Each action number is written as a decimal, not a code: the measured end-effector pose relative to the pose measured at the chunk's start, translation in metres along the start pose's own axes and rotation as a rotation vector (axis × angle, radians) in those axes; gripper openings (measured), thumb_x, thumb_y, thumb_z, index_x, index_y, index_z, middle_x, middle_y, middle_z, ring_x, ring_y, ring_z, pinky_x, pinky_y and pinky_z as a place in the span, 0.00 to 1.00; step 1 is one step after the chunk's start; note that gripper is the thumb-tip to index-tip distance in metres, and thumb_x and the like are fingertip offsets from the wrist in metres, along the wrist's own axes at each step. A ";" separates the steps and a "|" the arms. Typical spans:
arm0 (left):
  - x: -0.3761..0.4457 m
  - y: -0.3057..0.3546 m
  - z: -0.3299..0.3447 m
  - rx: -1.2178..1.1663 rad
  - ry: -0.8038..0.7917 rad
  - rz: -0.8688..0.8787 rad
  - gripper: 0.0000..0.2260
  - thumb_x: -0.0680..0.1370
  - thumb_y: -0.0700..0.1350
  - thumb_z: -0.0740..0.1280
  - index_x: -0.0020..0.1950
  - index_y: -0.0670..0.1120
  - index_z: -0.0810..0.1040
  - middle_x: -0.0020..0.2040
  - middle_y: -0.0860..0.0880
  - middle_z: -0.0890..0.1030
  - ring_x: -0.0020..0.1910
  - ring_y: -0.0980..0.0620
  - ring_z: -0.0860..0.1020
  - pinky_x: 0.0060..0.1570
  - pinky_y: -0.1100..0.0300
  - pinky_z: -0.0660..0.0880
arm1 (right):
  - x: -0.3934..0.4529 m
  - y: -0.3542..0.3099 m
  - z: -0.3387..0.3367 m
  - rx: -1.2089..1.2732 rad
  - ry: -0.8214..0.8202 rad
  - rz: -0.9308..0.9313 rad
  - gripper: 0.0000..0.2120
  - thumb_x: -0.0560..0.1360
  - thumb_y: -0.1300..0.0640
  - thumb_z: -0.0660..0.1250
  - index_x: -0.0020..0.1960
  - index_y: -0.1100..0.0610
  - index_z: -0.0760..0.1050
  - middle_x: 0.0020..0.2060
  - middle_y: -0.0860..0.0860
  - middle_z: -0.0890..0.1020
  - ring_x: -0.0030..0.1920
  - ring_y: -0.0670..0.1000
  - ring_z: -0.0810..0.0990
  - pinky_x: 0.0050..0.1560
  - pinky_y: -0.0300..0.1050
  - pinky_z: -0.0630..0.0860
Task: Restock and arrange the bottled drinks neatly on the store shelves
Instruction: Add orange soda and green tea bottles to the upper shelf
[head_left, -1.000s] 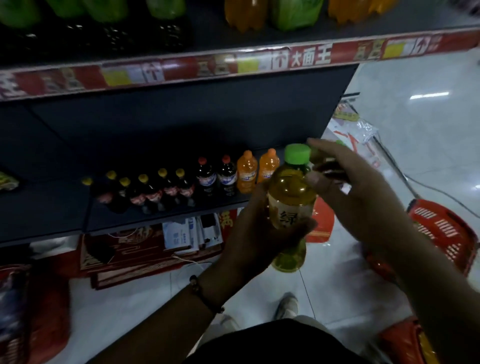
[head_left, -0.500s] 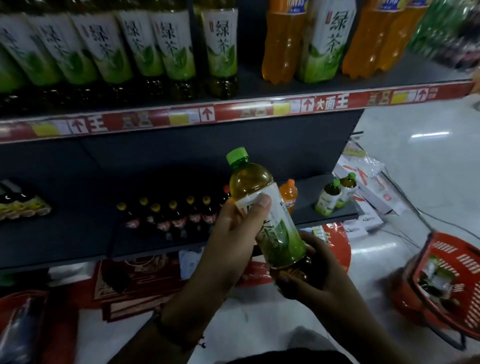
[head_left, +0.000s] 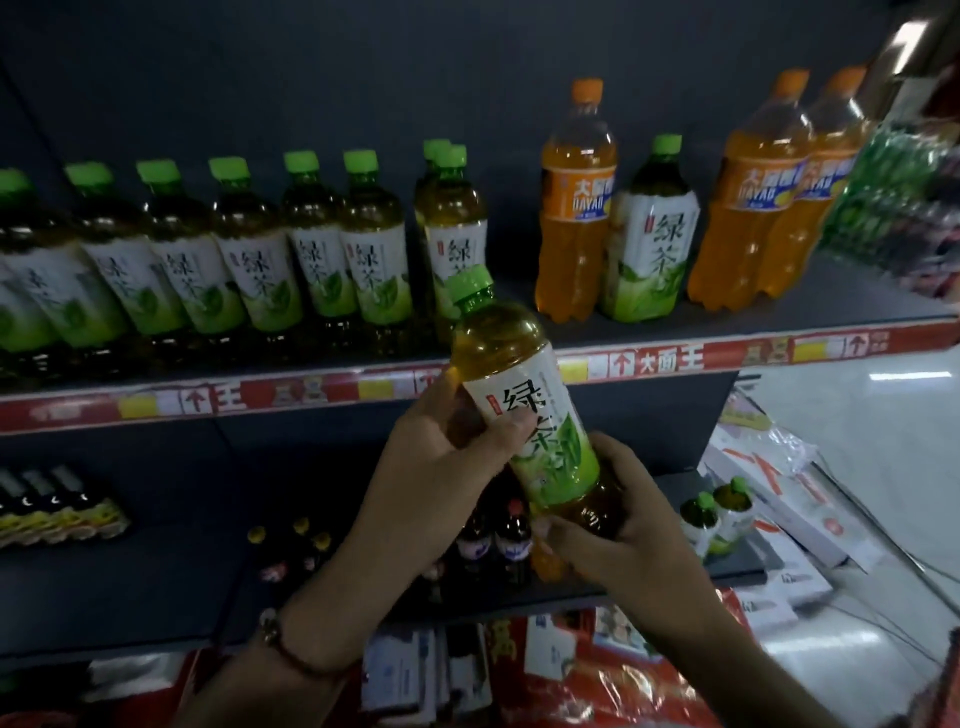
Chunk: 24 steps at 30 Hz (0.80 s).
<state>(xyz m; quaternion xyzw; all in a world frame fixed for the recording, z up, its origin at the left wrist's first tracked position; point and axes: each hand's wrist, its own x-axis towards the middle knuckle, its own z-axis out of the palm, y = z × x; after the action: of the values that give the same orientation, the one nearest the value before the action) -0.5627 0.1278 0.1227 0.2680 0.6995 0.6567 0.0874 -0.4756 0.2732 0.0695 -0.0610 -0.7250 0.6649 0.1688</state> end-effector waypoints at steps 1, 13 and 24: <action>0.011 0.003 0.000 0.036 0.011 0.042 0.11 0.76 0.43 0.72 0.58 0.51 0.80 0.49 0.57 0.86 0.50 0.61 0.83 0.44 0.68 0.78 | 0.014 -0.001 -0.003 -0.026 -0.009 -0.021 0.25 0.66 0.56 0.78 0.59 0.42 0.74 0.50 0.49 0.83 0.51 0.54 0.83 0.50 0.57 0.81; 0.150 0.011 0.000 1.048 0.311 0.450 0.41 0.73 0.63 0.71 0.79 0.49 0.58 0.70 0.46 0.72 0.71 0.51 0.63 0.71 0.54 0.59 | 0.184 -0.008 -0.030 -0.240 -0.023 -0.147 0.29 0.65 0.53 0.79 0.62 0.43 0.70 0.51 0.38 0.82 0.50 0.37 0.80 0.48 0.38 0.79; 0.196 -0.014 0.002 1.397 0.462 0.517 0.39 0.72 0.65 0.64 0.75 0.42 0.66 0.69 0.41 0.71 0.75 0.37 0.60 0.71 0.35 0.62 | 0.226 0.031 -0.027 -0.439 0.024 -0.221 0.31 0.70 0.41 0.72 0.70 0.41 0.65 0.60 0.42 0.73 0.61 0.43 0.73 0.57 0.41 0.73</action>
<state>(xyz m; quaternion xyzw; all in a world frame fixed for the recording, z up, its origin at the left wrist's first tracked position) -0.7307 0.2255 0.1542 0.2718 0.8667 0.1025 -0.4056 -0.6825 0.3730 0.0774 -0.0244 -0.8524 0.4680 0.2318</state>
